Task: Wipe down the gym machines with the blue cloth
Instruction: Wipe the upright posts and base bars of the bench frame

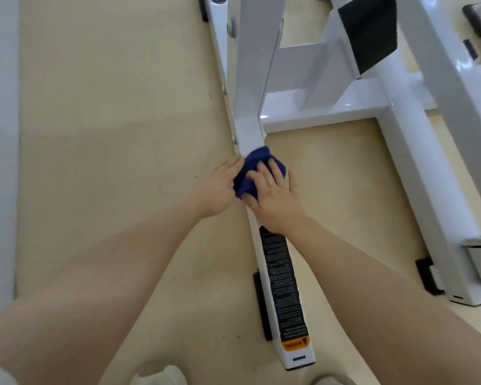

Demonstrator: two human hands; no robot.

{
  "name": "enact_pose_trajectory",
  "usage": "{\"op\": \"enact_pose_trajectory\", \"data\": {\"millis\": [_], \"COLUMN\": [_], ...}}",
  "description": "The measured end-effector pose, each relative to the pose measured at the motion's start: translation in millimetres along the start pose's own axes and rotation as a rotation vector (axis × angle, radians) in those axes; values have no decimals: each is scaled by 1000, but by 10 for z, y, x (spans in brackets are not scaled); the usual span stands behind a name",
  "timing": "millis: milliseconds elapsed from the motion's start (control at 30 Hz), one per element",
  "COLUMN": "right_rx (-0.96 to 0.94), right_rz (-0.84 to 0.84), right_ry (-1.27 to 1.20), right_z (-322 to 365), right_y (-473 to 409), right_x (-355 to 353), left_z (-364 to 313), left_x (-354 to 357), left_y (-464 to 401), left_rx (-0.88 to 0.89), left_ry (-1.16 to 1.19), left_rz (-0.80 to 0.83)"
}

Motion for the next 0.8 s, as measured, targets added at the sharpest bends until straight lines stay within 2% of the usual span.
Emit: {"op": "enact_pose_trajectory", "data": {"millis": [100, 267, 367, 467, 567, 700, 800], "right_rx": [11, -37, 19, 121, 127, 87, 117], "right_rz": [-79, -165, -197, -139, -130, 2, 101], "right_ry": [-64, 22, -56, -139, -211, -81, -70], "right_z": [-95, -65, 29, 47, 32, -25, -46], "right_y": [-227, 289, -84, -642, -655, -287, -552], "right_x": [7, 95, -81, -138, -163, -65, -104], "left_z": [24, -23, -2, 72, 80, 130, 96], "left_x": [-79, -43, -96, -168, -185, -135, -116], "left_y": [-104, -186, -203, -203, -219, -250, -250], "left_rx": [-56, -13, -32, -33, -71, -136, -97], "left_ry": [146, 328, 509, 845, 1133, 1191, 1156], "left_rz": [-17, 34, 59, 11, -19, -59, -27]}}
Point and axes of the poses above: each hand's wrist, its own y-axis away from the middle knuckle, its own x-axis out of the palm, z = x × y, the point moved 8 cm from there along -y, towards the middle knuckle, and after that the axes turned 5 degrees about -y, right-handed, at the moved point
